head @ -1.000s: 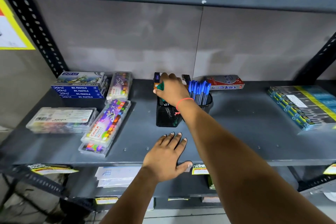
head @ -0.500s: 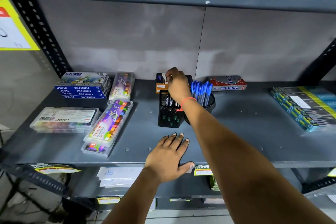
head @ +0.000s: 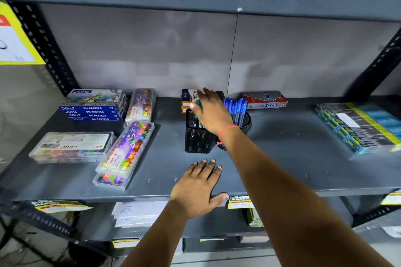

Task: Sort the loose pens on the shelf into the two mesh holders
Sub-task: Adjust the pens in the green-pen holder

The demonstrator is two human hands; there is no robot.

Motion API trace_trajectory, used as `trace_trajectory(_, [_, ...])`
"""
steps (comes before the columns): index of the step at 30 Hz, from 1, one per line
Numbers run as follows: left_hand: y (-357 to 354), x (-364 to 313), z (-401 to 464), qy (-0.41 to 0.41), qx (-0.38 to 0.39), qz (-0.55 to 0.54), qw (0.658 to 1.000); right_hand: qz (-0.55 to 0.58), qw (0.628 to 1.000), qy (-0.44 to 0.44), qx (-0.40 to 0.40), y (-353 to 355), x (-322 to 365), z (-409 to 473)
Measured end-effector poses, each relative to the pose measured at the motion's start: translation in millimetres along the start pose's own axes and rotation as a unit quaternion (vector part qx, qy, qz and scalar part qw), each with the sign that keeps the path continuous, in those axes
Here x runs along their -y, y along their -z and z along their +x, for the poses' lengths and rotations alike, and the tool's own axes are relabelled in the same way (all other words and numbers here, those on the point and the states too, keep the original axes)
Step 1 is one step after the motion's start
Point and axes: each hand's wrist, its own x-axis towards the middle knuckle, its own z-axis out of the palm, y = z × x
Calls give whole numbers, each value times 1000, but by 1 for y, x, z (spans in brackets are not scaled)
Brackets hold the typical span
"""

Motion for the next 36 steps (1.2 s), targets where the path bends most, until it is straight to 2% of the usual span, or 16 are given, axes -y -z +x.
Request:
trace_trajectory(1, [0, 0, 0, 0, -1, 2, 1000, 4, 1000, 4, 20, 0, 1, 0])
trace_trajectory(3, [0, 1, -1, -1, -2, 6, 1000, 38, 999, 3, 5, 3, 4, -1])
trace_trajectory(7, [3, -1, -2, -3, -5, -4, 1000, 63, 984, -47, -159, 14, 1, -13])
trace_trajectory(9, [5, -1, -4, -6, -53, -61, 997, 71, 968, -116, -210, 15, -6, -27])
trace_trajectory(10, [7, -2, -4, 11, -109, -124, 986, 96, 954, -155, -240, 14, -12, -35])
trace_trajectory(11, [11, -2, -3, 51, -179, -205, 961, 141, 930, -192, -278, 12, -17, -44])
trace_trajectory(13, [20, 1, 1, 182, -301, -332, 875, 276, 857, -257, -351, 3, -29, -61])
trace_trajectory(14, [25, 4, 5, 245, -331, -370, 832, 335, 823, -284, -360, -3, -34, -68])
trace_trajectory(16, [34, 10, 16, 316, -339, -419, 781, 412, 793, -321, -313, -20, -42, -80])
trace_trajectory(18, [37, 13, 30, 328, -330, -453, 760, 451, 795, -330, -236, -39, -48, -83])
trace_trajectory(20, [34, 12, 43, 324, -318, -483, 749, 459, 804, -323, -198, -54, -55, -78])
trace_trajectory(25, [26, 3, 64, 341, -331, -500, 724, 453, 819, -286, -207, -59, -61, -62])
trace_trajectory(31, [22, 2, 71, 370, -356, -454, 728, 448, 829, -254, -217, -47, -57, -63])
trace_trajectory(36, [19, -4, 62, 383, -369, -453, 716, 430, 842, -250, -210, -46, -60, -77])
